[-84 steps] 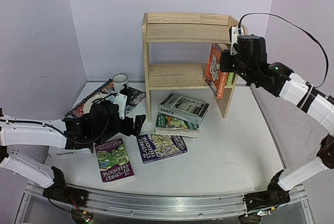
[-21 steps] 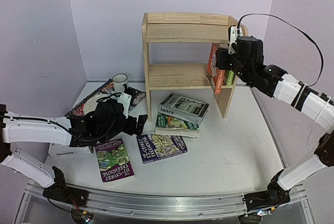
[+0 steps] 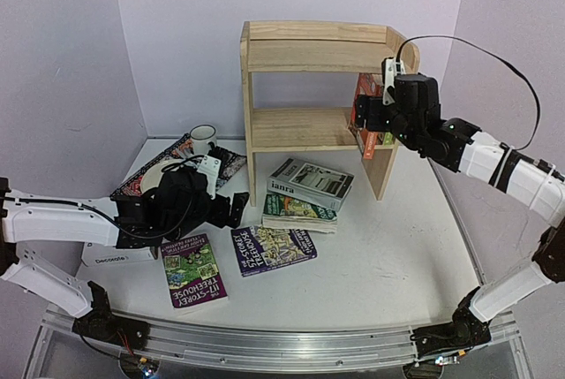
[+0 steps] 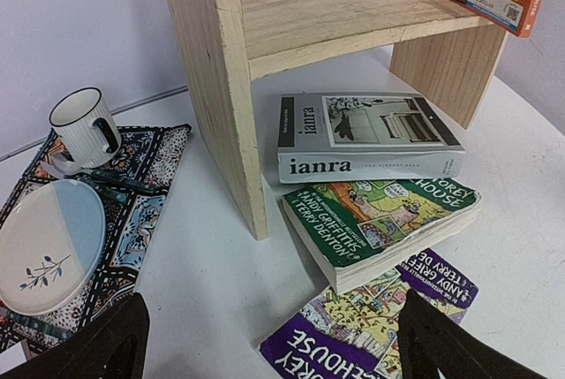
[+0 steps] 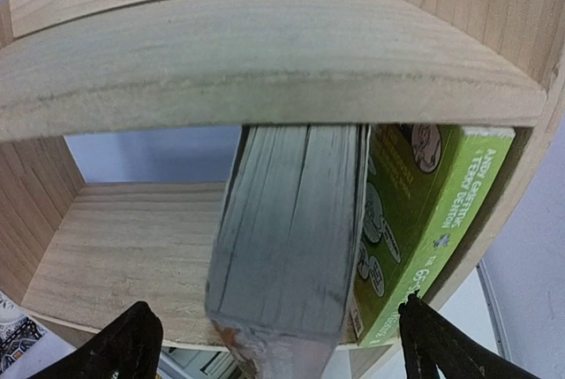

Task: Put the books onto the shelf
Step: Place the book on the shelf.

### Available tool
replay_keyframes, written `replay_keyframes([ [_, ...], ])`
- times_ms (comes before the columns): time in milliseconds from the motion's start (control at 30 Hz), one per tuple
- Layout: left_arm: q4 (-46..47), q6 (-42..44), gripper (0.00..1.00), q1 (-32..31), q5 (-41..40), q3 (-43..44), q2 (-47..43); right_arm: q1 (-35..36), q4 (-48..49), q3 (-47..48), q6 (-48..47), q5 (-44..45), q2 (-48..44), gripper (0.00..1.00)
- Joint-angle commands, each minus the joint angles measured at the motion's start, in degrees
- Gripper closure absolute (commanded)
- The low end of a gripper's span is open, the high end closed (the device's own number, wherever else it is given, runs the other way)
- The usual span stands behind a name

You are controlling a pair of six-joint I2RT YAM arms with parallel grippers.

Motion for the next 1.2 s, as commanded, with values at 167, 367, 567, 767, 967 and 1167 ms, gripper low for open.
replay_keyframes([
  [167, 0.6, -0.8, 0.01, 0.3, -0.3, 0.5, -1.4, -0.2, 0.5, -4.4, 1.9, -0.2, -3.2, 0.17],
  [367, 0.7, -0.7, 0.0, 0.3, -0.1, 0.9, -0.8, -0.2, 1.1, -7.2, 2.0, -0.8, -4.4, 0.39],
  [567, 0.7, -0.7, 0.01, 0.3, 0.0, 1.3, -0.2, -0.2, 1.6, -8.3, 2.3, -1.0, -4.9, 0.48],
  [767, 0.7, -0.6, 0.01, 0.3, -0.1, 1.3, -0.2, -0.2, 2.0, -7.4, 1.4, -0.4, -4.1, 0.54],
  [967, 0.6, -0.7, 0.01, 0.3, -0.1, 1.1, -0.5, -0.2, 2.4, -6.4, 1.0, -0.2, -3.2, 0.78],
  [1167, 0.6, -0.8, 0.01, 0.3, -0.4, 0.8, -0.7, -0.2, 2.5, -5.2, 1.1, 1.0, -2.2, 0.93],
])
